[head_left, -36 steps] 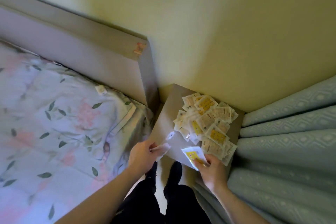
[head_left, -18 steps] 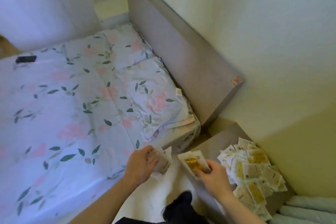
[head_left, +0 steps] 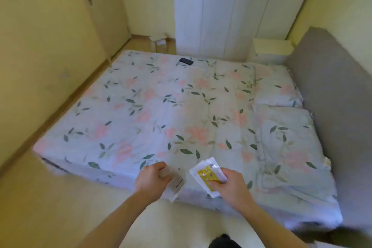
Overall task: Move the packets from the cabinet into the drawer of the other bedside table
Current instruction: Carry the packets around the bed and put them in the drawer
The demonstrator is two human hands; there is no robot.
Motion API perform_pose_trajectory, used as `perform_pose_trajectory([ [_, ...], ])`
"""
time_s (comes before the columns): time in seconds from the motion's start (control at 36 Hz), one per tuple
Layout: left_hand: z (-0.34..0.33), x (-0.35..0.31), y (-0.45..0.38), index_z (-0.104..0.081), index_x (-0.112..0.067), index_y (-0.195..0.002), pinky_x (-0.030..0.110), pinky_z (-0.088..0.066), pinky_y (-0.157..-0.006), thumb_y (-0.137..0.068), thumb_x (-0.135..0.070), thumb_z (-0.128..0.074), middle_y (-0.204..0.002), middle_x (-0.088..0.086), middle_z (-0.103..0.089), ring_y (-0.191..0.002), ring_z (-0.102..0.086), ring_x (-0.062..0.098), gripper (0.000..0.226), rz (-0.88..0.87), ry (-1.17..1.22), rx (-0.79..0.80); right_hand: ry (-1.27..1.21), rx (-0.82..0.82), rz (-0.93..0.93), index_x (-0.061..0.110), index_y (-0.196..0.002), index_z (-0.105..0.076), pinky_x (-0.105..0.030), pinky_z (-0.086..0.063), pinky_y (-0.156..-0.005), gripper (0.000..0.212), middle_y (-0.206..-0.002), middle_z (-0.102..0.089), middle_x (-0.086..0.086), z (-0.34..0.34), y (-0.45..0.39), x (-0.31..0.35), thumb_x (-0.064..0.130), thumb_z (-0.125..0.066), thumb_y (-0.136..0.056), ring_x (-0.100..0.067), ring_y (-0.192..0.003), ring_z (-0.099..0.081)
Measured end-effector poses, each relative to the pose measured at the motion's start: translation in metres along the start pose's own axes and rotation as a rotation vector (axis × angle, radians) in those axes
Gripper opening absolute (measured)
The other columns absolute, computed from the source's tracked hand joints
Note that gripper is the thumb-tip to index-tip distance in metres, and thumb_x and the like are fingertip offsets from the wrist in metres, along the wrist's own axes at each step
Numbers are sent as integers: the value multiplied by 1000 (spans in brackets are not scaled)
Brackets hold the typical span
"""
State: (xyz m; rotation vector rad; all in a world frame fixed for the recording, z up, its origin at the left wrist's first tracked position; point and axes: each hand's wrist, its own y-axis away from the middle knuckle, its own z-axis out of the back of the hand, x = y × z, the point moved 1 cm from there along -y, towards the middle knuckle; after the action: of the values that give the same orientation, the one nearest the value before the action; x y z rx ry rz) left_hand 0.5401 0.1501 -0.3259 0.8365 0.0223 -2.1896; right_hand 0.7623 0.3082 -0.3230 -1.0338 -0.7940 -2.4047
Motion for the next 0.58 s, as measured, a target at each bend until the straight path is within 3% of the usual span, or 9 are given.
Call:
perform_pose_trajectory([
  [0.11,59,65,3,-45,-14,-68,32,-27,-49,-83,-33,-72,-52,-1,-45,-52,-38,17,35,113,130,-133,42,127,82,27,-79,-72,-23,-47,-60,11,-76,-74,7,-52,-27,77,20,-80,-78,-11,-70,-68],
  [0.19,104,105,12,-40,-22,-62,28,-23,-44,-84,-33,-72,-48,-5,-45,-47,-35,14,40,189,171,-244,80,210,162,24,-82,-73,-24,-48,-61,10,-77,-75,6,-91,-49,132,19,-81,-78,-12,-73,-70],
  [0.36,181,191,20,-42,-20,-61,30,-27,-46,-80,-33,-77,-48,-4,-43,-50,-37,16,42,378,245,-443,116,358,309,24,-75,-70,-20,-43,-54,12,-73,-74,4,-181,-89,233,16,-80,-78,-7,-60,-61],
  [0.5,247,265,10,-55,-17,-67,33,-39,-49,-81,-34,-78,-53,-1,-57,-51,-47,18,32,481,256,-550,86,476,383,17,-73,-70,-19,-38,-53,12,-63,-66,4,-267,-124,314,15,-80,-77,-6,-55,-51],
  [0.58,287,308,3,-58,-19,-69,34,-43,-49,-82,-35,-77,-57,-1,-62,-56,-55,20,27,558,247,-577,98,539,427,16,-75,-71,-22,-41,-55,11,-71,-71,-4,-322,-145,360,18,-82,-77,-6,-57,-54],
])
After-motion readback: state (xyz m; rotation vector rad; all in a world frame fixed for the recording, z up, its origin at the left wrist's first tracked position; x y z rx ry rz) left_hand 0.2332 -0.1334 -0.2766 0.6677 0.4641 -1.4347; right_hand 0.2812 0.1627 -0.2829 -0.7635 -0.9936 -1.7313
